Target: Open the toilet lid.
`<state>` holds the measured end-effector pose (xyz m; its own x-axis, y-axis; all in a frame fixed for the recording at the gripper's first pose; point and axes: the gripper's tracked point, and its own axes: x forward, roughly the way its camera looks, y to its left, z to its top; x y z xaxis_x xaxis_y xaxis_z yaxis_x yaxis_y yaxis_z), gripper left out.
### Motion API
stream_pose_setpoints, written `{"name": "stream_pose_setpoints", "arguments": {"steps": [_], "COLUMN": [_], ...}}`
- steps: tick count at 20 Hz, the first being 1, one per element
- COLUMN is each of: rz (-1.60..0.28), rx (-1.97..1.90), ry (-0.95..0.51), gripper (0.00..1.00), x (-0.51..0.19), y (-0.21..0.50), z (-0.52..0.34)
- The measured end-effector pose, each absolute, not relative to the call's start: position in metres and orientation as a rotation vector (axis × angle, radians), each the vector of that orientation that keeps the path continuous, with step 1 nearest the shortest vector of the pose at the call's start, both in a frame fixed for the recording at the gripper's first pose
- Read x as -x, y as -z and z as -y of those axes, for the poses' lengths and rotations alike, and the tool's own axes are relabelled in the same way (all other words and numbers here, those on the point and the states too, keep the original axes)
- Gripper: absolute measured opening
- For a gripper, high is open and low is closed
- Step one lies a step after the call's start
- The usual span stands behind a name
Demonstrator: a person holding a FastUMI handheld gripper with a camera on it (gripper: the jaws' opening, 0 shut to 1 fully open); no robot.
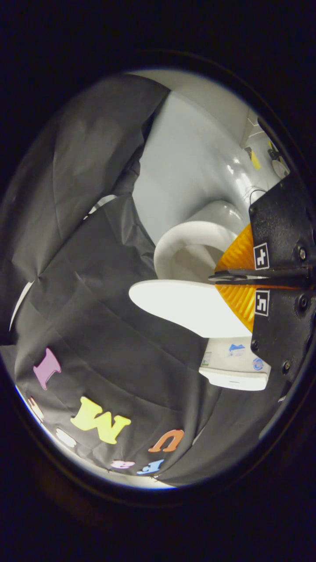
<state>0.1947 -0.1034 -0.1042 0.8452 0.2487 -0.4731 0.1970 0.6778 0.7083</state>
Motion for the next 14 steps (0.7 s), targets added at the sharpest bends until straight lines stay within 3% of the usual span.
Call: {"name": "stream_pose_setpoints", "arguments": {"steps": [14], "rz": [-0.497], "rx": [-0.684], "ry": [-0.05], "gripper": [0.04], "x": [-0.182], "y": [0.021], "z": [0.054]}}
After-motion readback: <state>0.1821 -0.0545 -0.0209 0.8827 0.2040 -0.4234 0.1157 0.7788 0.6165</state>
